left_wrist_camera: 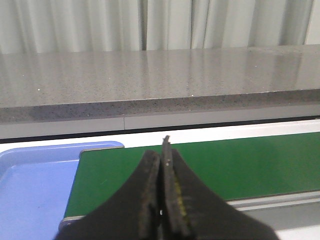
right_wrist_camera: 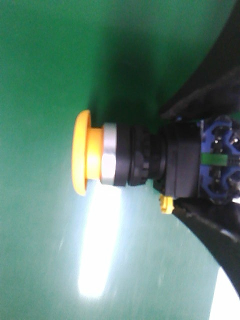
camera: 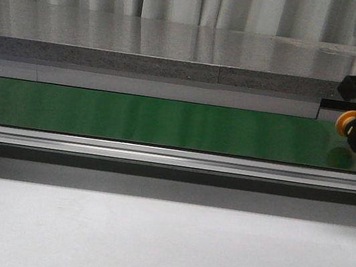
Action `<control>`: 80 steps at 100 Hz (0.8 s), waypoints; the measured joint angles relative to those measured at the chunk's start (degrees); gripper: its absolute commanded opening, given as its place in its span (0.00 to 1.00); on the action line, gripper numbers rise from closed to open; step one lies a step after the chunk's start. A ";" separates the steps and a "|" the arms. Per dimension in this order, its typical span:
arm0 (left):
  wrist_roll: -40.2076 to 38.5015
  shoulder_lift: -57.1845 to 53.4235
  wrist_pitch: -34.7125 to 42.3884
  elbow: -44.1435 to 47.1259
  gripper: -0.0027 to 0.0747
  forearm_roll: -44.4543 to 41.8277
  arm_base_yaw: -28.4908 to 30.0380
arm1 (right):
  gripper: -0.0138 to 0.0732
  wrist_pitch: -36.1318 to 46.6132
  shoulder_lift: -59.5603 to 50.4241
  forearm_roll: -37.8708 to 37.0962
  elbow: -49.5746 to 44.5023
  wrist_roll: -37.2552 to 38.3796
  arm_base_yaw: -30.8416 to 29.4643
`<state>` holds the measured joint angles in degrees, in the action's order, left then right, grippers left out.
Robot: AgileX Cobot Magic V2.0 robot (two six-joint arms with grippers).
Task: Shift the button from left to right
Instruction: 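Lift the button with the right gripper and lower it into the green tray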
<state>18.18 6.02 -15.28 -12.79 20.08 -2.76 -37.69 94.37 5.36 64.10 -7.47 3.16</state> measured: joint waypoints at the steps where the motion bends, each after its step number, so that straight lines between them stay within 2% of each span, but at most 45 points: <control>1: 0.00 0.00 0.00 0.00 0.01 0.00 0.00 | 0.40 -0.18 0.00 0.00 0.24 0.00 0.00; 22: 0.00 0.00 0.00 0.00 0.01 0.00 0.00 | 0.40 -6.21 0.00 -3.57 8.42 0.00 -0.38; 36: 0.00 0.00 0.00 0.00 0.01 0.00 0.00 | 0.40 -8.96 0.00 -6.70 12.61 0.00 -3.27; 80: 0.00 0.00 0.00 0.00 0.01 0.00 0.00 | 0.40 -3.77 3.12 -7.93 14.18 -5.21 -22.53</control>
<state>18.18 6.02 -15.28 -12.79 20.08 -2.76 -41.45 97.49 -2.57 78.27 -12.68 -19.36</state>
